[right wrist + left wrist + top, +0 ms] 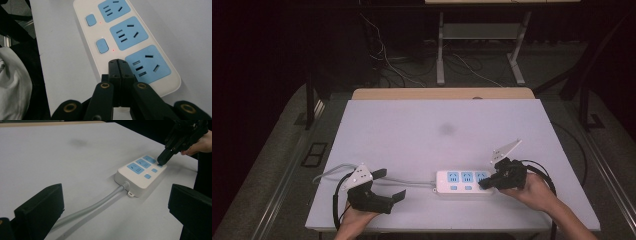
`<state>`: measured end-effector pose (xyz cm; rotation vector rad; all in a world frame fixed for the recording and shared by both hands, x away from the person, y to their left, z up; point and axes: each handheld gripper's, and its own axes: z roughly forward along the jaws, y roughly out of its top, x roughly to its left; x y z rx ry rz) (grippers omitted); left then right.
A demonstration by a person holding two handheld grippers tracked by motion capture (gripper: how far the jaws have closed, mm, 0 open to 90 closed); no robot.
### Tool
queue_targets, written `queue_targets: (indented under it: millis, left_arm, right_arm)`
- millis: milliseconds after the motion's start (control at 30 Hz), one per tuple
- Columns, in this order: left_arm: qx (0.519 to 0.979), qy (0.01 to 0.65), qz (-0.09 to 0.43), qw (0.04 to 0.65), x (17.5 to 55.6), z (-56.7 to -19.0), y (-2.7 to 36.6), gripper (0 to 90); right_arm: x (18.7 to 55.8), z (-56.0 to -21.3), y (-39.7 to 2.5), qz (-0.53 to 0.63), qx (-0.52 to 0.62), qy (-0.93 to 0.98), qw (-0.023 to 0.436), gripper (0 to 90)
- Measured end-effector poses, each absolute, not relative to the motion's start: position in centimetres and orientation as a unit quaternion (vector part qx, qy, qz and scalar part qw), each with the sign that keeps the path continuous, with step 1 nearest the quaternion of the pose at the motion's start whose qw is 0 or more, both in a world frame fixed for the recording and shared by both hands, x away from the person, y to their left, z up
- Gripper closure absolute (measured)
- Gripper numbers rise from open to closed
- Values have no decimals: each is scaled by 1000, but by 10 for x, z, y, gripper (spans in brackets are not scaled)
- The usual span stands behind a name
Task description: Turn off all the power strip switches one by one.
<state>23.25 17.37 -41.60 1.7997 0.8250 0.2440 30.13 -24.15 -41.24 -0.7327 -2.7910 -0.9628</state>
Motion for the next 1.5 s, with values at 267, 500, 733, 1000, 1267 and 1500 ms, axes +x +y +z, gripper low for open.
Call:
queue_targets:
  millis: [267,500,733,1000,1267,1500]
  left_arm:
    - [757,348,103,544,232,-416,174,0]
    - [756,348,102,545,232,-416,174,0]
    - [757,348,102,543,232,-416,174,0]
    - [757,350,102,543,233,-416,174,0]
    - [754,351,103,546,233,-416,176,0]
    - [755,352,103,544,234,-417,176,0]
  right_arm:
    - [300,-412,-240,-312,-237,-919,42,900]
    - [299,-412,-239,-308,-235,-921,38,900]
    - [297,-412,-239,-310,-232,-921,31,900]
    - [298,-412,-239,-310,-232,-922,32,900]
    - [300,-412,-240,-312,-237,-919,43,900]
    - [300,-410,-242,-319,-240,-916,41,900]
